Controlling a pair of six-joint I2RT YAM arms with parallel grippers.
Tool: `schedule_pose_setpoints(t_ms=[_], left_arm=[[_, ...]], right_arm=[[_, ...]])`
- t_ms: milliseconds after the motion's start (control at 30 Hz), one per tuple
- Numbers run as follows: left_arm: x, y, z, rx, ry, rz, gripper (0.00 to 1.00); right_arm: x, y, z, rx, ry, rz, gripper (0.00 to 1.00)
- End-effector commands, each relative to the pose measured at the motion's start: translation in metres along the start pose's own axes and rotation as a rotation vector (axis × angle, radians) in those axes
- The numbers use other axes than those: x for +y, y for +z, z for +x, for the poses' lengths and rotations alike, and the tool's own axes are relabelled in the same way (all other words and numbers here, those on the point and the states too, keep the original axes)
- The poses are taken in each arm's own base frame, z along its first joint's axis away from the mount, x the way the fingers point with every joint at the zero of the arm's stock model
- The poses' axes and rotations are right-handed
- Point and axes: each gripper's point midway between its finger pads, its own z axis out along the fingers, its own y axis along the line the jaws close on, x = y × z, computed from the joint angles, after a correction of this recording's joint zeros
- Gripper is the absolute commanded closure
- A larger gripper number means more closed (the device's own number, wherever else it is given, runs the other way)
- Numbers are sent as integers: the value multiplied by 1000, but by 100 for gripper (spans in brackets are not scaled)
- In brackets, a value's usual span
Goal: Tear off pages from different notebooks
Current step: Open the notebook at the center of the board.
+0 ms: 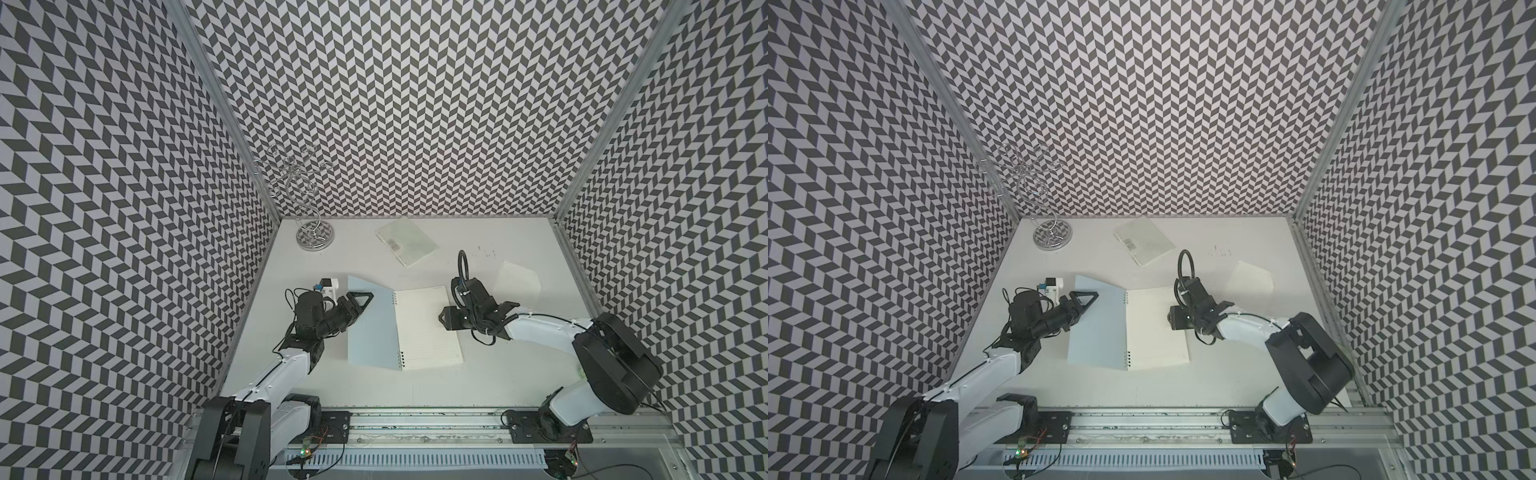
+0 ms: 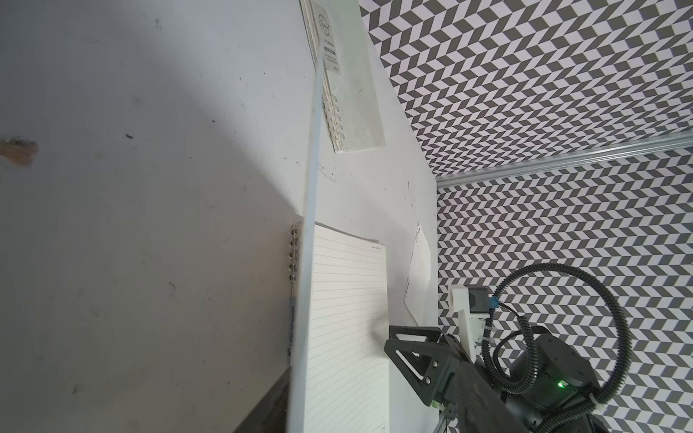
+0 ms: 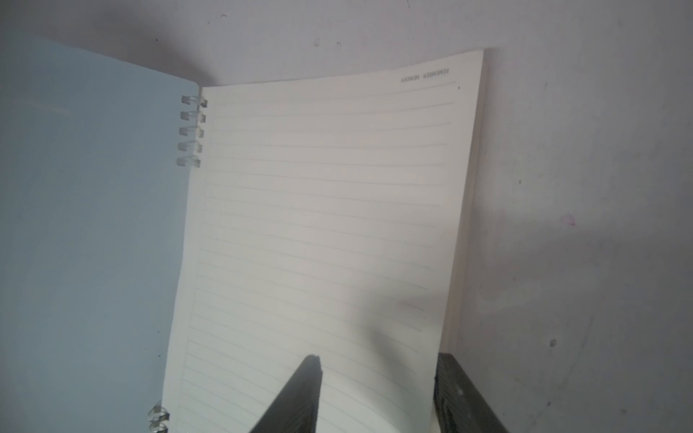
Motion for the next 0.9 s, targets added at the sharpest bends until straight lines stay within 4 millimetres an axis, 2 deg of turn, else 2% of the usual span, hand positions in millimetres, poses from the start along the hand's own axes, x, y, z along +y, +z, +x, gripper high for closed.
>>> schedule_pose_setpoints(t_ms=[0, 167, 367, 500, 867], left_arm=[[-4, 1, -1, 6, 20, 16, 34], [-2, 2, 1, 14, 17, 15, 34], [1, 3, 3, 19, 15, 12, 34], [2, 3, 2, 19, 14, 8, 34], [10, 7, 5, 33, 8, -4, 34]], right_arm=[[2, -1, -13, -36, -46, 93, 49], [2, 1, -16, -16, -99, 202, 48], [-2, 10, -14, 26, -136, 254, 46], [-4, 8, -20, 22, -159, 321, 44], [9, 12, -18, 33, -175, 282, 42]])
